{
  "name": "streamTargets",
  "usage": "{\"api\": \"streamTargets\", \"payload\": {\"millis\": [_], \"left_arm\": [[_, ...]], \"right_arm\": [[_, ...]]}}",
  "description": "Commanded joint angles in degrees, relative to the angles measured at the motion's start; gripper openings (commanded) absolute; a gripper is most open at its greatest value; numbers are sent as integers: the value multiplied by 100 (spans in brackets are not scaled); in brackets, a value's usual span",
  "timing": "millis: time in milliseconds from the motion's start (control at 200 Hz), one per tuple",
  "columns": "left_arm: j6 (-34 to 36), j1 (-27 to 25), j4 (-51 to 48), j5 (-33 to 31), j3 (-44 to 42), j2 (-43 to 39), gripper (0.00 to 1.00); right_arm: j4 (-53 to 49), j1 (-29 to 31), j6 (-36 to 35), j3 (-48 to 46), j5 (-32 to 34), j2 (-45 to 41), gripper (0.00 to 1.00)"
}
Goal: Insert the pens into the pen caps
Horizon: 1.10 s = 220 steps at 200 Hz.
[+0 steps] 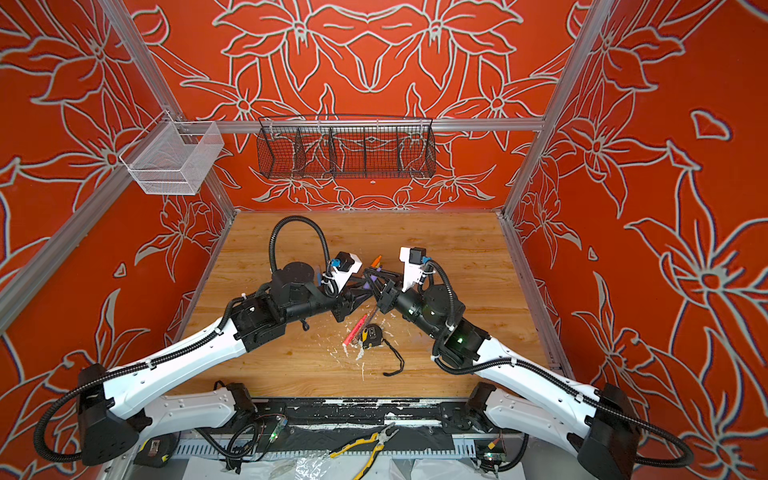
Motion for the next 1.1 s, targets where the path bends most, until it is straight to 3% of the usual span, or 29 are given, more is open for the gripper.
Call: {"api": "streamTargets", "payload": {"millis": [0, 190, 615, 956, 1096], "left_arm": [[101, -28, -21, 28, 115, 119, 38], [49, -30, -24, 45, 169, 163, 33], [39, -37, -14, 13, 143, 111, 37], [48, -37, 20, -106, 159, 191, 26], [32, -37, 111, -124, 127, 226, 15]], "right_arm": [[108, 38, -74, 5, 205, -150, 3], [136, 40, -18, 18, 178, -9, 2], [300, 52, 129, 113, 16, 308, 0], [353, 47, 202, 78, 25, 338, 0], [313, 47, 215, 97, 32, 373, 2]]}}
